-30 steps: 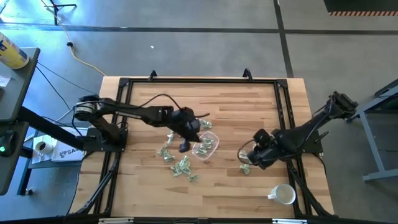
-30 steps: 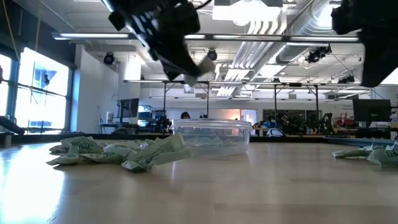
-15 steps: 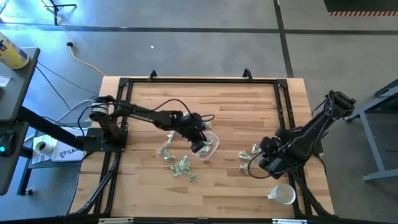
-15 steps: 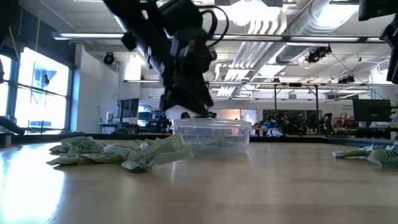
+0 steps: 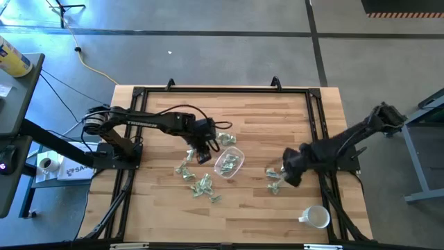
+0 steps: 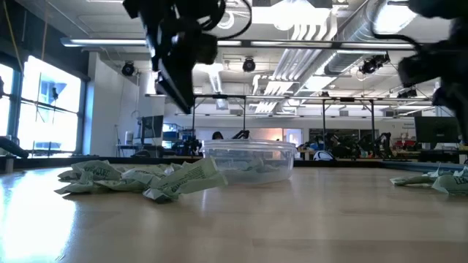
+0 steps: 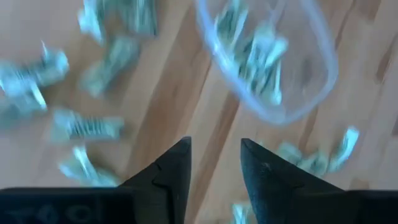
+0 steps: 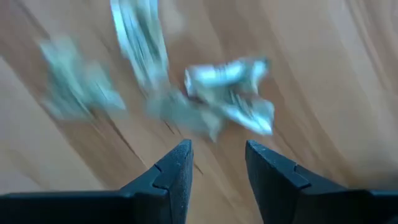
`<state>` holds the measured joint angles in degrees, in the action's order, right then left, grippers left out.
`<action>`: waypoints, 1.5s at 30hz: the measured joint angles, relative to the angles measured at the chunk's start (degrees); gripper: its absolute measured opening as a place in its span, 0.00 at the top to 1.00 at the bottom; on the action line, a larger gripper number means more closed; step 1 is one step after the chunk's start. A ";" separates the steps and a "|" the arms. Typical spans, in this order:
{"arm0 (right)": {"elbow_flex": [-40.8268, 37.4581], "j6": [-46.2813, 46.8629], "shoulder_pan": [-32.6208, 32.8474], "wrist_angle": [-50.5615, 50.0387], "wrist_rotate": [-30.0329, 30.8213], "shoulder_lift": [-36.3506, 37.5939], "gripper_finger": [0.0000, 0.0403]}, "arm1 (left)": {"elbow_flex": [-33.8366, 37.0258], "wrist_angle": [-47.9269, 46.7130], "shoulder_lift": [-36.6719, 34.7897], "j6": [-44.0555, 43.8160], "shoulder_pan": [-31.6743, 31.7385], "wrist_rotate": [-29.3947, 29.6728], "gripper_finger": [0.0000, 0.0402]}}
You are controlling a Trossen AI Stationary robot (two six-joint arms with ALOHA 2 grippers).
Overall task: Pick and place Stevia / Truvia into bins
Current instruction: Put the stevia packet into the transparent bin
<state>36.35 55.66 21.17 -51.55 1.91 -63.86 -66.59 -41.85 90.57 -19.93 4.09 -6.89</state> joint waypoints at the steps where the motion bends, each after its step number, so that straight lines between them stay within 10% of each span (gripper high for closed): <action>1: 0.47 0.28 -1.97 1.90 -0.13 0.90 0.65 | 1.47 0.04 -0.81 -0.54 0.02 -0.23 0.59; 10: 5.58 -17.90 -6.36 13.38 -2.12 -6.15 0.58 | 13.97 4.79 -8.77 -0.38 0.48 0.26 0.61; 19: 5.65 -19.65 -6.10 18.41 -2.49 -16.35 0.34 | 20.76 2.64 -12.51 -0.05 0.51 2.98 0.61; 28: 5.61 -17.11 -6.06 17.86 0.19 -22.25 0.32 | 22.41 3.11 -12.55 2.21 0.51 3.75 0.61; 36: 5.89 -15.29 -5.84 17.94 -2.90 -27.84 0.49 | 22.41 3.15 -12.55 4.67 1.00 4.58 0.61; 45: 5.47 -6.66 -5.83 18.39 -1.66 -24.78 0.95 | 22.43 4.53 -12.53 4.44 3.51 4.37 0.61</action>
<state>41.82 49.00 15.34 -33.16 0.25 -88.64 -44.16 -37.31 78.04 -15.49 7.60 -2.52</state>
